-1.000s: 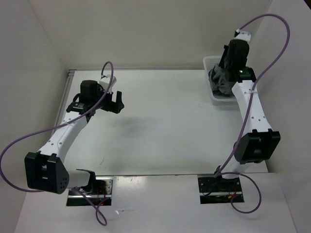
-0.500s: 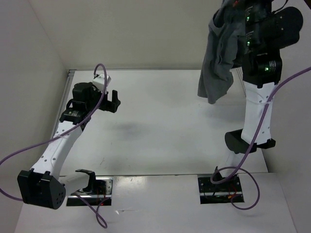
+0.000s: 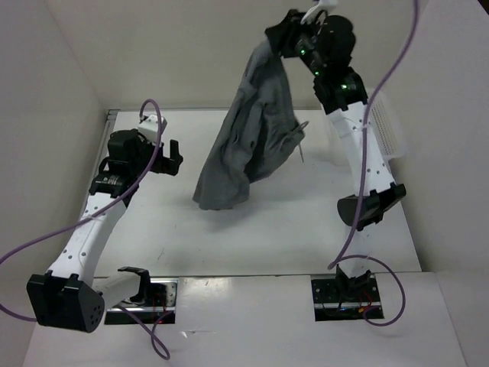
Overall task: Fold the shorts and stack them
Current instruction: Move the shorts to the center of the board
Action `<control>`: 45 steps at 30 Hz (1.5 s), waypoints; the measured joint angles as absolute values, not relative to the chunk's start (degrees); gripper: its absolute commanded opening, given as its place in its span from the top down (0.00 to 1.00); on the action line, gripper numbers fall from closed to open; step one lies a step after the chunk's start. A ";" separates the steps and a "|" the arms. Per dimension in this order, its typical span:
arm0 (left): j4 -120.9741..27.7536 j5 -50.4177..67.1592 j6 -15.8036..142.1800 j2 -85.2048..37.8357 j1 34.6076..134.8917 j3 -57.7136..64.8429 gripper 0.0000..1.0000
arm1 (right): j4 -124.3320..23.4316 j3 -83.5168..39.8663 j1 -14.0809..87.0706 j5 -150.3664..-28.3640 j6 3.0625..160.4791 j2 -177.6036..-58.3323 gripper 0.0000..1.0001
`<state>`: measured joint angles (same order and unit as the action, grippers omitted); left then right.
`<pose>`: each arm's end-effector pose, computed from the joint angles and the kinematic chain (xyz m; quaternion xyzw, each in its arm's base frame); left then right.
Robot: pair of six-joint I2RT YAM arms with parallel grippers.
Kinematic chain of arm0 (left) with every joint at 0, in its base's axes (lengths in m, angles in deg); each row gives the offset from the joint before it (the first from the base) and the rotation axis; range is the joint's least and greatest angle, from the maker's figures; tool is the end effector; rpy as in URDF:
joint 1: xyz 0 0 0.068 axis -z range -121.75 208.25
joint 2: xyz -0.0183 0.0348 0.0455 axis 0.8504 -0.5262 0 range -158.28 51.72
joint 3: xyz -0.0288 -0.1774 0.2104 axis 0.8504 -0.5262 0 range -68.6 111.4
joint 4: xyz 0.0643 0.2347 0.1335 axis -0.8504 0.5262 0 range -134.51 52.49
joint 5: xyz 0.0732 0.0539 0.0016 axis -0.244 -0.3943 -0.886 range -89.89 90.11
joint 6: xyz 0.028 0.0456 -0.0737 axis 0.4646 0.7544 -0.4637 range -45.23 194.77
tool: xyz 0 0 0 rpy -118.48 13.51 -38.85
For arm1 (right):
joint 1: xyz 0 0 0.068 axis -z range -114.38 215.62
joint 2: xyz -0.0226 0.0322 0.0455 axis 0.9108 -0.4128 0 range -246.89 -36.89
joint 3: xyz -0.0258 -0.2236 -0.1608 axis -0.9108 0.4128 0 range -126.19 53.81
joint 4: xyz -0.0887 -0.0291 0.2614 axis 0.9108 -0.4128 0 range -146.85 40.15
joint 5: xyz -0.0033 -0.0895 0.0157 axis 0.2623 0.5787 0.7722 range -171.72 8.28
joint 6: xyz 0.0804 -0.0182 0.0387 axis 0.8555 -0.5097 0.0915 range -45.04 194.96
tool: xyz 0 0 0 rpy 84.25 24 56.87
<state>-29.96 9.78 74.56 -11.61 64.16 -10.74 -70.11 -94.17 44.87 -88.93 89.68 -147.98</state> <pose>0.3084 -0.0457 0.3349 0.0889 0.8129 -0.0995 0.5669 0.4065 0.1649 0.6132 -0.0817 0.5928 0.2796 0.7508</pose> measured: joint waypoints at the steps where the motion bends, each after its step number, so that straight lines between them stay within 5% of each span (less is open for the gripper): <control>1: -29.55 9.98 74.58 -11.78 64.08 -10.74 0.00 | -70.96 -89.58 44.87 -88.42 90.25 -147.98 0.33; 3: -27.95 11.27 74.58 -12.59 64.05 -10.52 0.00 | -72.75 -80.69 44.87 -87.72 90.29 -147.98 0.17; 12: -23.86 7.40 74.56 -18.12 72.42 -18.58 0.00 | -76.86 -42.68 44.87 -85.56 88.04 -143.34 0.14; 26: -24.87 6.09 74.58 -35.30 75.68 -20.46 0.00 | -70.67 -43.55 45.44 -85.60 83.99 -150.29 0.14; 31: -25.17 11.51 74.49 -37.66 75.70 -17.47 0.23 | -70.06 -41.37 46.49 -85.63 82.90 -156.11 0.09; 32: -25.11 12.60 74.41 -37.92 75.70 -17.14 0.41 | -70.02 -39.97 46.73 -85.60 82.70 -156.52 0.09; 37: -25.22 18.26 74.47 -39.17 75.72 -16.60 0.76 | -69.82 -34.55 47.40 -85.65 82.68 -156.67 0.09; 39: -25.41 19.03 74.43 -39.43 75.72 -16.71 0.93 | -69.45 -33.15 47.51 -85.89 82.55 -156.67 0.15; 40: -25.63 19.14 74.52 -39.43 75.72 -16.88 1.00 | -68.97 -32.25 47.54 -86.24 82.51 -156.67 0.28; 43: -26.14 18.33 74.49 -39.24 75.72 -17.38 1.00 | -67.18 -29.70 47.56 -86.87 81.66 -156.30 0.62; 44: -26.16 17.52 74.54 -39.04 75.72 -17.36 1.00 | -66.50 -28.60 47.58 -87.42 81.39 -155.78 0.84; 45: -26.11 16.29 74.52 -38.60 75.72 -17.34 1.00 | -66.21 -27.55 47.67 -87.72 80.63 -155.30 0.94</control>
<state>-26.11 16.29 74.52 -38.60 75.72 -17.34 -66.21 -27.55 47.67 -87.72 80.63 -155.30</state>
